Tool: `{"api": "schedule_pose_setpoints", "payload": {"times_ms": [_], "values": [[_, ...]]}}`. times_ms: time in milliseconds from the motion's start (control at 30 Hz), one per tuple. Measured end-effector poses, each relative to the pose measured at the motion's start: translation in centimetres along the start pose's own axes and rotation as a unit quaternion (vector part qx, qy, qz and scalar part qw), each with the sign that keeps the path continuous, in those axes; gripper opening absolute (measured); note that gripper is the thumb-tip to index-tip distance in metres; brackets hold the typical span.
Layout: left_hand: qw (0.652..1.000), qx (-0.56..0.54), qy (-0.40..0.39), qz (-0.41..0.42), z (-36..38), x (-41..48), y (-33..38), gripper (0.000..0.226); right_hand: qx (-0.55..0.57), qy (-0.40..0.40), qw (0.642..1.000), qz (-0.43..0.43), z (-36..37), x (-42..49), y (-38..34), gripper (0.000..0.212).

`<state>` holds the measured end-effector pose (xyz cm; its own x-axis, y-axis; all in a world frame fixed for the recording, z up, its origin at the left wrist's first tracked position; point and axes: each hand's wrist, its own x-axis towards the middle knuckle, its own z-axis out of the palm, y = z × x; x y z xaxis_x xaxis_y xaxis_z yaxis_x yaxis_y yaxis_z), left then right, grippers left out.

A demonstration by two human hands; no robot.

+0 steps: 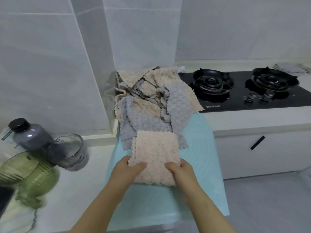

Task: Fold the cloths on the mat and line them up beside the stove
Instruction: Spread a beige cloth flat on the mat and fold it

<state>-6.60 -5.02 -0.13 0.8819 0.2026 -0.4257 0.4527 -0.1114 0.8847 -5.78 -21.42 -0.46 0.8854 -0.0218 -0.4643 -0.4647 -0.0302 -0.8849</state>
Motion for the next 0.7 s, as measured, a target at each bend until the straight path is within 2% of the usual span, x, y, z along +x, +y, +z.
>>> {"api": "schedule_pose_setpoints", "payload": {"times_ms": [100, 167, 233, 367, 567, 700], "values": [[0.995, -0.076, -0.065, -0.006, 4.2, -0.5, 1.5, 0.027, 0.119, 0.026, 0.993, 0.002, -4.0, -0.4, -0.1, 0.024], [0.993, -0.083, -0.084, -0.002, 7.6, -0.7, 2.5, 0.034, 0.174, 0.060, 0.983, 0.008, -7.1, -0.5, -0.2, 0.025], [0.992, -0.079, -0.098, 0.005, 11.7, -1.1, 3.6, 0.032, 0.216, 0.079, 0.973, 0.014, -11.0, -0.9, -0.5, 0.021], [0.985, -0.102, -0.138, 0.007, 20.9, -1.5, 5.7, 0.022, 0.224, 0.106, 0.969, 0.009, -19.9, -1.2, -1.3, 0.011], [0.970, -0.113, -0.212, -0.021, 36.7, -2.4, 9.1, 0.026, 0.228, 0.153, 0.961, -0.009, -35.6, -0.2, -2.4, 0.007], [0.964, -0.105, -0.244, -0.016, 46.4, -3.0, 11.6, 0.027, 0.236, 0.173, 0.956, -0.016, -45.3, 0.3, -2.6, 0.018]]}}
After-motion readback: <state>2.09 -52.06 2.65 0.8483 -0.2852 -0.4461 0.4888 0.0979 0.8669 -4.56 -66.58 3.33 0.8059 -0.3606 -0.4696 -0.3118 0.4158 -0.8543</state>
